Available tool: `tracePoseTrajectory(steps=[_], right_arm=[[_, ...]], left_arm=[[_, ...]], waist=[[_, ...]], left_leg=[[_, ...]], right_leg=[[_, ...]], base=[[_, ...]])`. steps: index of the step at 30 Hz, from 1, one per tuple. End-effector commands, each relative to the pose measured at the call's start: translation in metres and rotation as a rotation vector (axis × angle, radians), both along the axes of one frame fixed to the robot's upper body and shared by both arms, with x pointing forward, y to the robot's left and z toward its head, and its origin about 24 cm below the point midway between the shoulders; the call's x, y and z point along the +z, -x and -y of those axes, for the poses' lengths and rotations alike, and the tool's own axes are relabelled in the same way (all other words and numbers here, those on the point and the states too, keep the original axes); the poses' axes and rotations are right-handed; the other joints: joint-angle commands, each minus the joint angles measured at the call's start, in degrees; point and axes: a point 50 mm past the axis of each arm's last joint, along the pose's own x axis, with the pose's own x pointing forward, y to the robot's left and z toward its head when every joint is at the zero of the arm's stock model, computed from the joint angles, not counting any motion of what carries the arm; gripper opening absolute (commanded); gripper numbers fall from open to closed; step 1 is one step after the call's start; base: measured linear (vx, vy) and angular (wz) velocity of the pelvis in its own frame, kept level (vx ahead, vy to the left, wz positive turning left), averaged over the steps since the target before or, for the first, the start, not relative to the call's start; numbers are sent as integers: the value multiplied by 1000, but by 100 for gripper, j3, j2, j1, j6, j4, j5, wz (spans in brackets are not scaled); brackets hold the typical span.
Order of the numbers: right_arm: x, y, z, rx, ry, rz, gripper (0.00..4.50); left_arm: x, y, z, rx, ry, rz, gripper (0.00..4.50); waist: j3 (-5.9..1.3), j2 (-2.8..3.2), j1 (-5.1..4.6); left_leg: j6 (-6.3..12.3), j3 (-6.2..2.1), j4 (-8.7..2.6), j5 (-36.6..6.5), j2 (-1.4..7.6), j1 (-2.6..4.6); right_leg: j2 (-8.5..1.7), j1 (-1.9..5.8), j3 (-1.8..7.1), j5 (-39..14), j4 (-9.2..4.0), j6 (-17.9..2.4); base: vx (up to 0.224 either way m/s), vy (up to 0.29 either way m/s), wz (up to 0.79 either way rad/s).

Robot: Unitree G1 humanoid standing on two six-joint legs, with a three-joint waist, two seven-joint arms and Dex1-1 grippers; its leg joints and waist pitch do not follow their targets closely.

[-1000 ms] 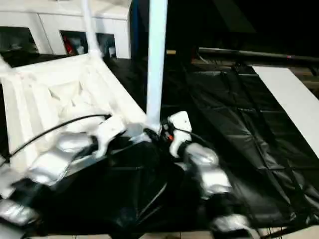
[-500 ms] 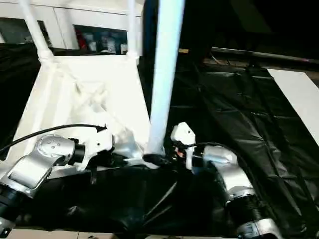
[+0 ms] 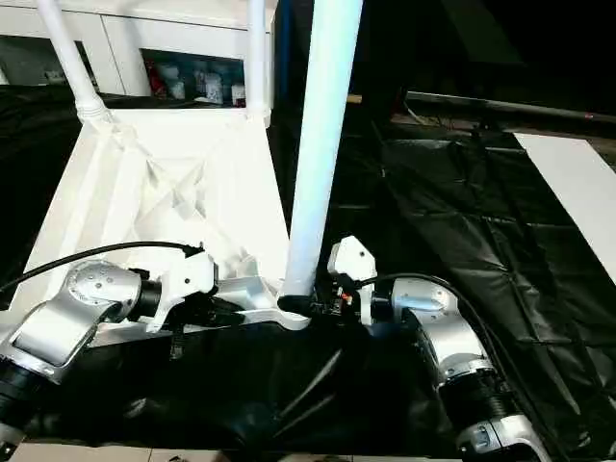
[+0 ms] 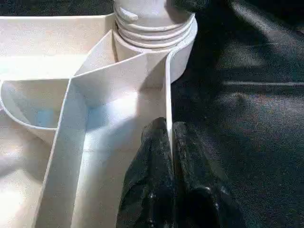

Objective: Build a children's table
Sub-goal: Rotate leg to tighten

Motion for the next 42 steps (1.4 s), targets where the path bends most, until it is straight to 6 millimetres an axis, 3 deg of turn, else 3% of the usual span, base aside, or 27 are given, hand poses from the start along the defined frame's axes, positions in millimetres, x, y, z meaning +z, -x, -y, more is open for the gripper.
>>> tracePoseTrajectory(steps=[1,4,6,7,8,10,14,16,19,22,26,27,30,32,36,37,42], right_arm=[[-13,5,-4,20,35,-54,200],[-20,2,-4,-63,13,-91,200],[-32,-4,-5,-255,-29,-128,199],[-36,-6,-6,-327,-38,-140,199],[-39,-7,-8,-380,-38,-144,199],[-45,-11,-12,-486,-35,-148,199],[-48,-19,-21,-682,-68,-186,199],[-48,-25,-27,-821,-52,-191,199],[-44,-29,-35,-870,-55,-173,198],[-38,-31,-43,-834,-86,-156,198],[-27,-25,-53,-659,-183,-145,198],[-20,-22,-52,-577,-220,-132,254],[-15,-22,-44,-509,-181,-93,270],[-14,-22,-39,-464,-155,-115,285],[-10,-16,-22,-313,-67,-85,309],[-10,-7,-10,-181,0,-70,309],[-13,0,2,-78,73,-54,309]], left_arm=[[-7,6,7,-42,-10,-36,0],[-9,4,9,-7,2,-42,0],[-13,-6,13,120,14,-18,0],[-14,-12,14,189,11,2,0],[-15,-16,15,239,8,14,0],[-18,-22,18,332,1,14,0],[-21,-31,25,449,1,11,0],[-23,-36,32,509,-11,20,0],[-24,-40,35,533,-27,41,0],[-24,-41,37,526,-44,50,0],[-25,-40,34,502,-77,45,0],[-25,-38,31,481,-86,39,0],[-24,-36,27,446,-92,32,0],[-22,-33,24,403,-92,35,0],[-20,-27,17,328,-81,7,0],[-18,-22,12,258,-69,0,0],[-9,-6,8,62,-9,-36,0]], waist=[[-271,41,-29],[-252,45,-46],[-236,49,-51],[-214,64,-73],[-214,51,-79],[-219,49,-109],[-231,57,-154],[-236,55,-189],[-264,65,-189],[-278,71,-176],[-285,68,-165],[-288,61,-153],[-302,60,-136],[-294,35,-153],[-272,44,-211],[-270,34,-188],[-283,23,-190]], left_leg=[[331,23,-354,-688,109,15],[255,21,-373,-881,113,18],[171,8,-398,-1041,117,20],[1,1,-405,-1410,113,42],[-94,-26,-423,-1497,111,41],[-184,-54,-438,-1611,98,26],[-125,-62,-420,-1752,82,35],[-194,-66,-434,-1649,73,8],[-185,-59,-418,-1644,69,10],[-102,-48,-414,-1554,73,4],[-10,-33,-405,-1456,75,-7],[53,-30,-402,-1313,79,-23],[181,-20,-384,-987,80,-42],[193,-36,-398,-937,72,-65],[169,-29,-395,-1217,93,-40],[214,-36,-388,-1236,99,-40],[328,-14,-376,-996,117,-29]], right_leg=[[-292,287,176,-248,-325,-1447],[-296,270,178,-537,-359,-1422],[-297,261,171,-871,-392,-1355],[-313,216,185,-1558,-450,-1216],[-316,222,183,-1872,-477,-1079],[-314,217,172,-2100,-491,-926],[-314,171,180,-2272,-538,-825],[-300,172,178,-2165,-521,-803],[-293,176,178,-1907,-509,-790],[-288,189,183,-1568,-489,-853],[-283,220,183,-1278,-469,-937],[-290,244,186,-1118,-459,-982],[-289,279,179,-615,-417,-1137],[-287,313,168,-643,-410,-1159],[-301,271,172,-1169,-461,-1168],[-300,283,171,-1233,-471,-1150],[-298,251,172,-752,-420,-1348]], base=[[0,0,0],[0,0,0],[0,0,0],[0,0,0],[0,0,0],[0,0,0],[0,0,0],[0,0,0],[0,0,0],[0,0,0],[0,0,0],[0,0,0],[0,0,0],[0,0,0],[0,0,0],[0,0,0],[0,0,0]])
